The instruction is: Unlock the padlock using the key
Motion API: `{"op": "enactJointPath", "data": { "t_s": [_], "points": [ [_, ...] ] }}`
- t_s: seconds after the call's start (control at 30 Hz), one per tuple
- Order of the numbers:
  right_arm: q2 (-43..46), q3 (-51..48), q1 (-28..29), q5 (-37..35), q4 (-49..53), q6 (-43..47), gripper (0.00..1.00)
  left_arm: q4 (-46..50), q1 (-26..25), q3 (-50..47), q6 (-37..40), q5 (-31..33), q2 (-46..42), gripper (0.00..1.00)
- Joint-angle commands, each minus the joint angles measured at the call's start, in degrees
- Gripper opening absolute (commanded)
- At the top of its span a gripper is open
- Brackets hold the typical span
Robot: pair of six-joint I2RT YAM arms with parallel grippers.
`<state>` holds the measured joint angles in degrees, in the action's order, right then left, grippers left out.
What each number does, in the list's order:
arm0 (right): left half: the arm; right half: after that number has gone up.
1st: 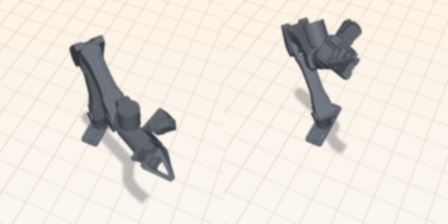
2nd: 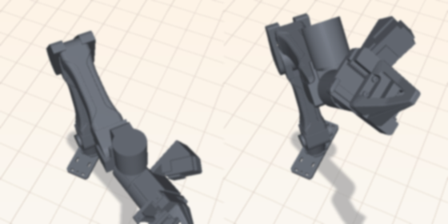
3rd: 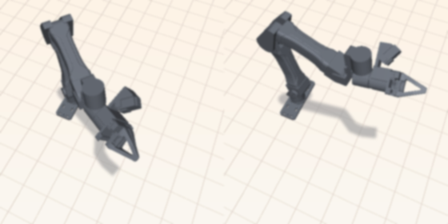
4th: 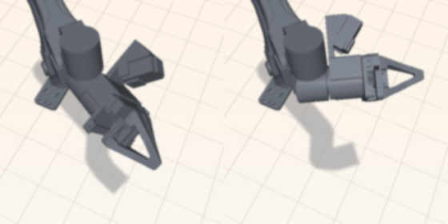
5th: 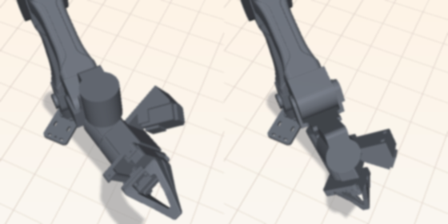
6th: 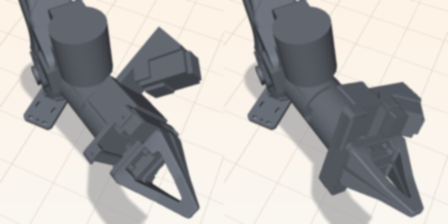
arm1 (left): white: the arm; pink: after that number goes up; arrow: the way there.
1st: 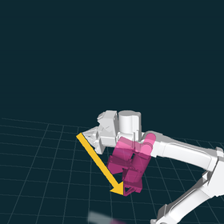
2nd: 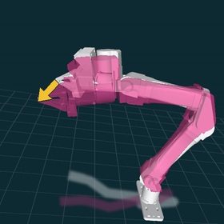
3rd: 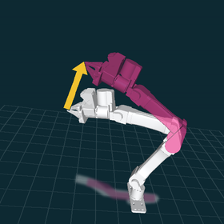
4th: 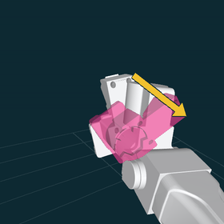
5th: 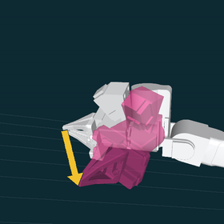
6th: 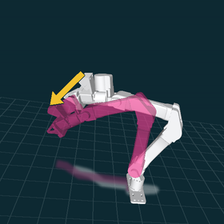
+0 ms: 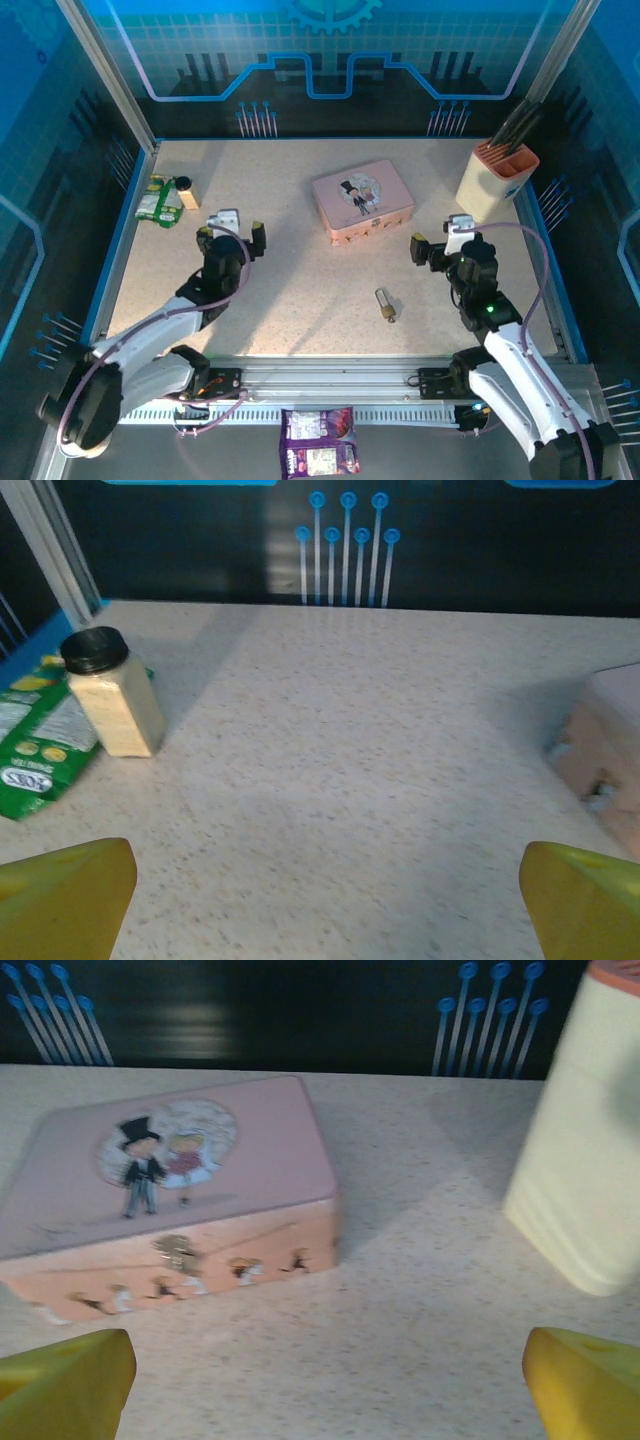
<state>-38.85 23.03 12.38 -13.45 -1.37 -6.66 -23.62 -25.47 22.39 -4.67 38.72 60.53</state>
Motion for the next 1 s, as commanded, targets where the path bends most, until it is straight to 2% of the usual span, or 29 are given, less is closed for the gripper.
{"op": "enactJointPath", "data": {
  "t_s": [0.0, 0.17, 0.23, 0.43, 0.5, 0.57, 0.7, 0.77, 0.83, 0.93, 0.97],
  "points": [
    [-1.51, -3.45, -1.85, -5.20, -14.66, 6.64, 1.00, -24.33, 2.22, -6.68, 11.60, 5.05, 5.70, 0.99],
    [-12.23, -6.03, -2.02, -5.09, -25.10, 7.20, 1.00, -29.85, 10.44, -9.95, 3.77, -2.98, 11.94, 0.99],
    [-16.67, -6.80, -2.10, -5.54, -29.27, 7.66, 1.00, -35.01, 11.35, -11.25, 6.42, -6.46, 13.51, 0.99],
    [-29.58, -6.37, -2.45, -4.86, -39.71, 7.21, 1.00, -41.73, 14.87, -10.21, 10.32, -15.12, 20.46, 0.99],
    [-34.90, -5.80, -2.69, -4.00, -44.78, 6.77, 1.00, -47.77, 16.82, -11.19, 9.27, -17.74, 24.82, 0.99],
    [-37.39, -4.11, -2.60, -2.26, -45.03, 8.08, 1.00, -55.58, 18.44, -12.14, 8.74, -21.49, 31.38, 0.99],
    [-40.15, -0.65, -2.92, -0.04, -42.01, 9.68, 1.00, -45.57, 19.34, -7.68, 9.73, -26.55, 30.04, 0.99],
    [-41.29, -1.42, -3.33, 0.27, -45.09, 10.04, 1.00, -40.57, 19.54, -5.40, 8.65, -23.93, 29.58, 0.99],
    [-44.61, -3.47, -4.09, -0.28, -52.26, 9.35, 1.00, -34.97, 20.86, -2.89, 6.43, -23.14, 29.06, 0.99],
    [-50.61, -4.27, -4.73, -0.31, -59.65, 9.23, 1.00, -32.48, 22.46, -1.57, 4.26, -22.78, 28.85, 0.99],
    [-50.12, -3.07, -4.57, -1.06, -56.42, 8.82, 1.00, -32.52, 22.49, -1.65, 4.24, -22.71, 28.89, 0.99]
  ]
}}
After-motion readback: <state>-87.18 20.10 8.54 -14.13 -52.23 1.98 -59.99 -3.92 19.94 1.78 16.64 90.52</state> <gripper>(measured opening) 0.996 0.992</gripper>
